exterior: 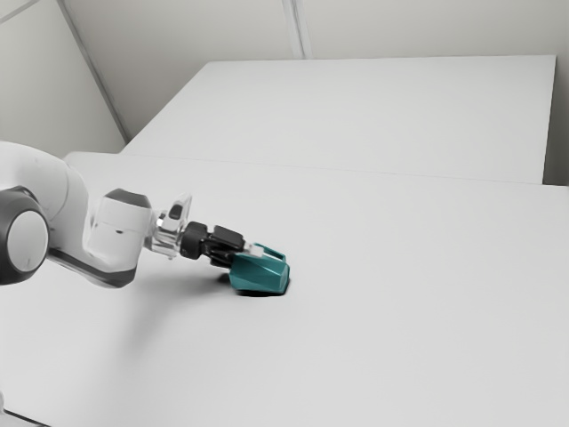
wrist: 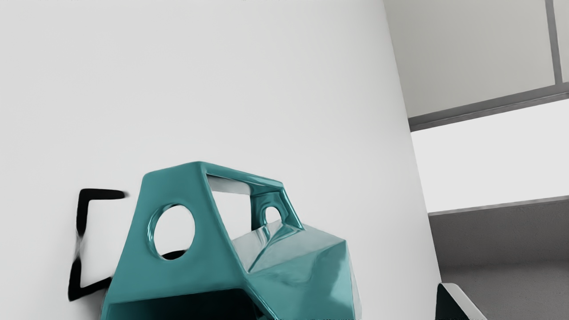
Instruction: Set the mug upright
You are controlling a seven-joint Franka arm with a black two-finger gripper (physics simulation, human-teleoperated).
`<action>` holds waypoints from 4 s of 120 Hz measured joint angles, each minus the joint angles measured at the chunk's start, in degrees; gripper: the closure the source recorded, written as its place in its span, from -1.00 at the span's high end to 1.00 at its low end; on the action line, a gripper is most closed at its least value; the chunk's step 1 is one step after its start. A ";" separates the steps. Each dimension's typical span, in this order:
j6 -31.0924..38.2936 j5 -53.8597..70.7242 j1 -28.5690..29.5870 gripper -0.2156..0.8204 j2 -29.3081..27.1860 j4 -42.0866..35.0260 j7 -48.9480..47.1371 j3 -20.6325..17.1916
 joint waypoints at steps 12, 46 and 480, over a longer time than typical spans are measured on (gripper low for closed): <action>-0.05 -0.21 0.01 -0.33 0.06 0.06 0.27 -0.05; -0.30 -0.74 -0.20 -0.77 -0.49 0.05 0.84 -0.38; 29.37 68.88 -2.31 -0.57 -5.91 10.04 -47.82 -11.90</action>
